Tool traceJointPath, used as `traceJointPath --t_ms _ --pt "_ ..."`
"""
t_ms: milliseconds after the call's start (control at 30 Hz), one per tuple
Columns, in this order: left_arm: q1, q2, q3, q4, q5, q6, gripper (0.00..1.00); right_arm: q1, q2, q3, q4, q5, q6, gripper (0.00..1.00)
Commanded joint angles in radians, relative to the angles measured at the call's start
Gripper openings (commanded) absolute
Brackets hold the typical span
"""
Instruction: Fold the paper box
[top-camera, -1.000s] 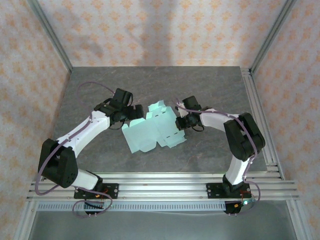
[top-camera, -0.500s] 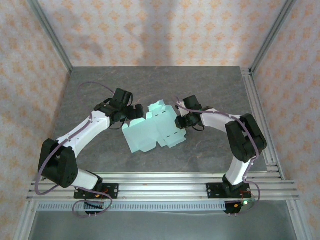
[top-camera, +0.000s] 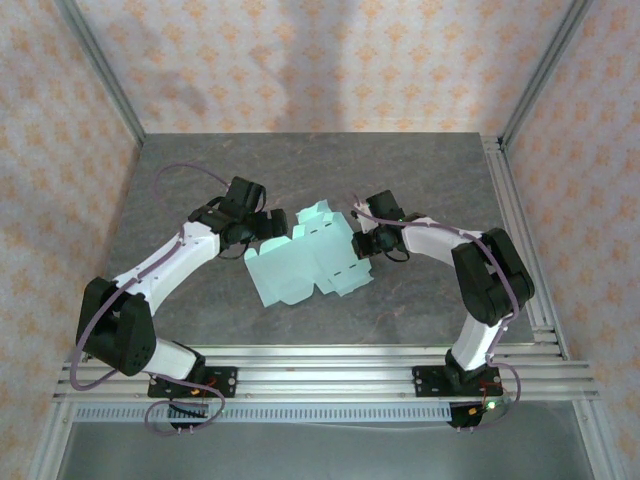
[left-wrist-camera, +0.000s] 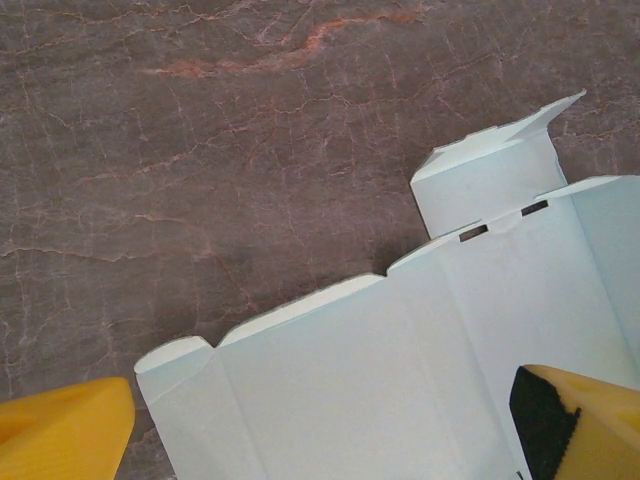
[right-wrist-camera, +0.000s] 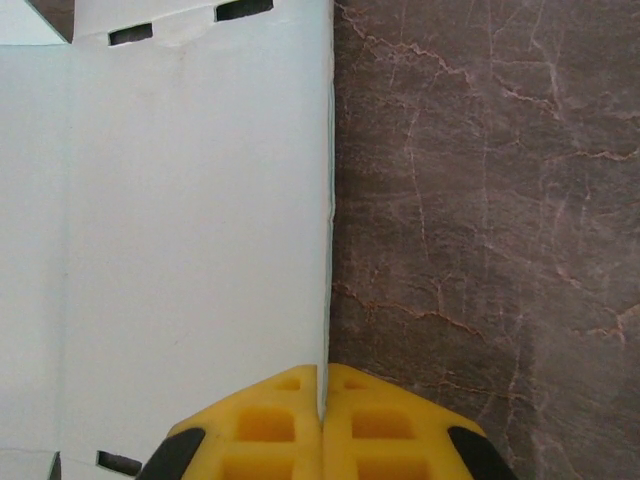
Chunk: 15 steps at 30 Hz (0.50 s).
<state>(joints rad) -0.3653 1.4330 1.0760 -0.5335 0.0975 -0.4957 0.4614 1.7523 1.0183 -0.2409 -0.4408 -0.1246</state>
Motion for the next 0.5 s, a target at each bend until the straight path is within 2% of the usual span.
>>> traceJointPath --t_ms 0,300,467 --pt "0.010 -0.033 -0.014 0.010 -0.006 0.009 0.98 0.011 -0.028 0.024 -0.034 0.067 -0.016 0.00" --pt "0.013 -0.062 -0.043 0.028 -0.041 -0.012 1.00 0.106 -0.122 0.063 -0.083 0.473 -0.177 0.00" --pt "0.017 -0.071 -0.054 0.039 -0.036 -0.017 1.00 0.160 -0.155 0.083 -0.089 0.679 -0.334 0.00"
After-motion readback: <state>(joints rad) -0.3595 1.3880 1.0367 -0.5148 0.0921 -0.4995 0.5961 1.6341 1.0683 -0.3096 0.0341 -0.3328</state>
